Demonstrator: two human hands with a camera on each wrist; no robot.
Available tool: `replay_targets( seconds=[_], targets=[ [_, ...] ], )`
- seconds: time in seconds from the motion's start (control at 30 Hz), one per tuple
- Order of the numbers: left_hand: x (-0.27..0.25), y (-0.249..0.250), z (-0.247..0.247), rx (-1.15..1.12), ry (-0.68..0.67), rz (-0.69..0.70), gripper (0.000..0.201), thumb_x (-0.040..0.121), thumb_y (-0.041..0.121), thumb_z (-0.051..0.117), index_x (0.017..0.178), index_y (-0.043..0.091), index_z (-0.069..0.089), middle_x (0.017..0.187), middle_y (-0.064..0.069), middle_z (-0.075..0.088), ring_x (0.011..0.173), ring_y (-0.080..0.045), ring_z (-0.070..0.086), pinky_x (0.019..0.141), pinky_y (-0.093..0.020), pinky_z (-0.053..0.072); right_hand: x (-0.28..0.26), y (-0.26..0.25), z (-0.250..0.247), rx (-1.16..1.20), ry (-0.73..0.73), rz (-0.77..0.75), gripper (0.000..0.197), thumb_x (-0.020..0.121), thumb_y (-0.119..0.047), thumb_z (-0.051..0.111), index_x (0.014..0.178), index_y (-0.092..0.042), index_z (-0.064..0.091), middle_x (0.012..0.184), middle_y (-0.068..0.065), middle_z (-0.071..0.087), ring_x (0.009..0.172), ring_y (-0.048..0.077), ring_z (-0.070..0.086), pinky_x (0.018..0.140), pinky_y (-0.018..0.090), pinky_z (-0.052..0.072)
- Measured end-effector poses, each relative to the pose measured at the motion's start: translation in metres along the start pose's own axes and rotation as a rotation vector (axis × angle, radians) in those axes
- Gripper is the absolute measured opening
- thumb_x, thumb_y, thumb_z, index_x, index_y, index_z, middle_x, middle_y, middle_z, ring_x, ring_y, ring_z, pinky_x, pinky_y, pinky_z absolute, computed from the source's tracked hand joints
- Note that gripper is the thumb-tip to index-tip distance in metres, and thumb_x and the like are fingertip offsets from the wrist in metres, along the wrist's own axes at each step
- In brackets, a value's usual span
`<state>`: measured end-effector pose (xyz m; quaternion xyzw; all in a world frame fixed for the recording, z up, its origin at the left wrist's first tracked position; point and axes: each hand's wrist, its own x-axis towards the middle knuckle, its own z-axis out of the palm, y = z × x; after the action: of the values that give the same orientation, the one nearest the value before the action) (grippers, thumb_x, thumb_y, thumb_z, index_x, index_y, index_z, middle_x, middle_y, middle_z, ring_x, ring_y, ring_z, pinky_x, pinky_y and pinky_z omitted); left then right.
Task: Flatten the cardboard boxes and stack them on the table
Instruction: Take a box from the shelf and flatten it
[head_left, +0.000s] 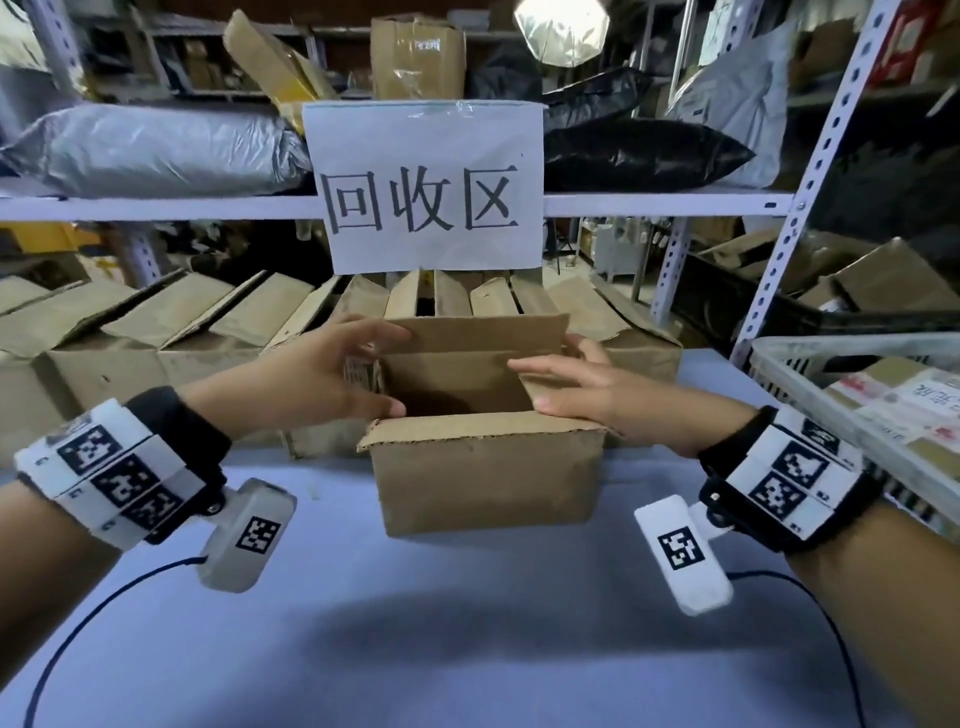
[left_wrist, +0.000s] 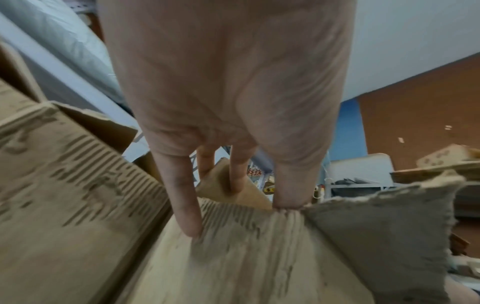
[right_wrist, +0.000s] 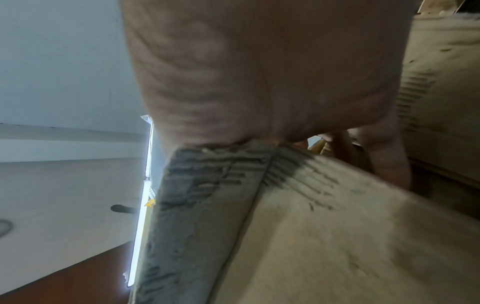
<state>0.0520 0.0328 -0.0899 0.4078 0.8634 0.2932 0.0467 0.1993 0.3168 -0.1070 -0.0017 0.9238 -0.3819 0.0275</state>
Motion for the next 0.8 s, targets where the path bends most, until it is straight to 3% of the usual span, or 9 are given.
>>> replay_targets(
  seconds=[0.13,0.23,0.3,0.37,0.57,0.63,0.7,0.77,0.8],
  targets=[
    [0.000,-0.005,0.000,-0.016,0.004,0.051,0.081,0.055,0.067,0.077,0.132,0.050,0.056,0.134,0.028,0.050,0.126,0.005,0.049,0.105,-0.037,0.051,0.013,-0.004,-0.009,-0.123,-0.068,0.049,0.051,0.073,-0.079,0.052,0.123,-0.077,0.041,0.161,-0.012,-0.013,0.152,0.020,0.009,0.111,0.028,0.011],
    [-0.005,0.003,0.002,0.006,-0.001,0.060,0.067,0.066,0.054,0.078,0.130,0.046,0.057,0.135,0.022,0.050,0.128,0.001,0.049,0.106,-0.030,0.049,0.016,-0.008,-0.007,-0.210,-0.078,0.100,0.033,0.084,-0.076,0.045,0.116,-0.072,0.050,0.161,-0.004,-0.009,0.149,0.028,0.022,0.109,0.019,0.019],
    [-0.006,0.009,0.001,0.091,-0.046,0.064,0.046,0.082,0.041,0.077,0.125,0.045,0.061,0.138,0.019,0.045,0.128,-0.003,0.049,0.107,-0.024,0.044,0.016,-0.009,-0.004,-0.218,-0.053,0.109,0.024,0.082,-0.076,0.043,0.101,-0.069,0.057,0.153,-0.006,0.006,0.148,0.024,0.020,0.116,0.029,0.021],
    [-0.005,0.015,0.000,0.192,-0.095,0.069,0.034,0.093,0.026,0.072,0.122,0.043,0.065,0.140,0.011,0.042,0.130,-0.010,0.047,0.113,-0.030,0.040,0.013,-0.009,0.000,-0.215,0.008,0.095,0.024,0.076,-0.076,0.047,0.092,-0.063,0.058,0.135,-0.012,0.015,0.142,0.017,0.024,0.113,0.032,0.020],
    [0.001,0.039,0.004,0.439,-0.181,0.011,0.051,0.098,0.007,0.052,0.109,0.056,0.062,0.139,0.000,0.032,0.127,-0.027,0.044,0.118,-0.037,0.032,0.003,-0.013,0.008,-0.214,0.152,0.095,0.036,0.063,-0.080,0.044,0.094,-0.062,0.046,0.122,-0.010,0.021,0.102,0.006,0.047,0.083,0.019,0.031],
    [0.003,0.044,0.005,0.543,-0.102,0.013,0.042,0.096,0.016,0.060,0.120,0.049,0.065,0.134,-0.005,0.031,0.119,-0.030,0.050,0.110,-0.038,0.042,-0.001,-0.013,0.007,-0.170,0.184,0.060,0.026,0.073,-0.072,0.044,0.097,-0.061,0.044,0.124,-0.010,0.022,0.101,-0.002,0.045,0.082,0.019,0.032],
    [0.004,0.047,0.002,0.645,0.035,0.045,0.041,0.087,0.033,0.075,0.125,0.042,0.064,0.124,-0.004,0.032,0.098,-0.027,0.057,0.085,-0.037,0.054,-0.002,-0.013,0.006,-0.067,0.227,0.012,0.021,0.091,-0.051,0.045,0.112,-0.054,0.043,0.132,-0.010,0.023,0.120,0.004,0.043,0.099,0.026,0.030],
    [0.001,0.050,-0.001,0.711,0.137,0.112,0.040,0.082,0.039,0.080,0.118,0.039,0.063,0.115,-0.001,0.036,0.075,-0.016,0.051,0.055,-0.026,0.043,-0.004,-0.014,0.005,0.027,0.294,-0.033,0.031,0.102,-0.027,0.039,0.129,-0.041,0.043,0.141,-0.006,0.028,0.133,0.012,0.033,0.108,0.032,0.026],
    [-0.001,0.052,-0.001,0.732,0.148,0.167,0.033,0.084,0.036,0.078,0.114,0.038,0.064,0.113,0.001,0.041,0.072,-0.014,0.050,0.052,-0.023,0.035,-0.007,-0.016,0.004,0.074,0.330,-0.050,0.036,0.104,-0.019,0.033,0.136,-0.033,0.043,0.147,-0.001,0.030,0.135,0.013,0.031,0.110,0.032,0.027]
  ],
)
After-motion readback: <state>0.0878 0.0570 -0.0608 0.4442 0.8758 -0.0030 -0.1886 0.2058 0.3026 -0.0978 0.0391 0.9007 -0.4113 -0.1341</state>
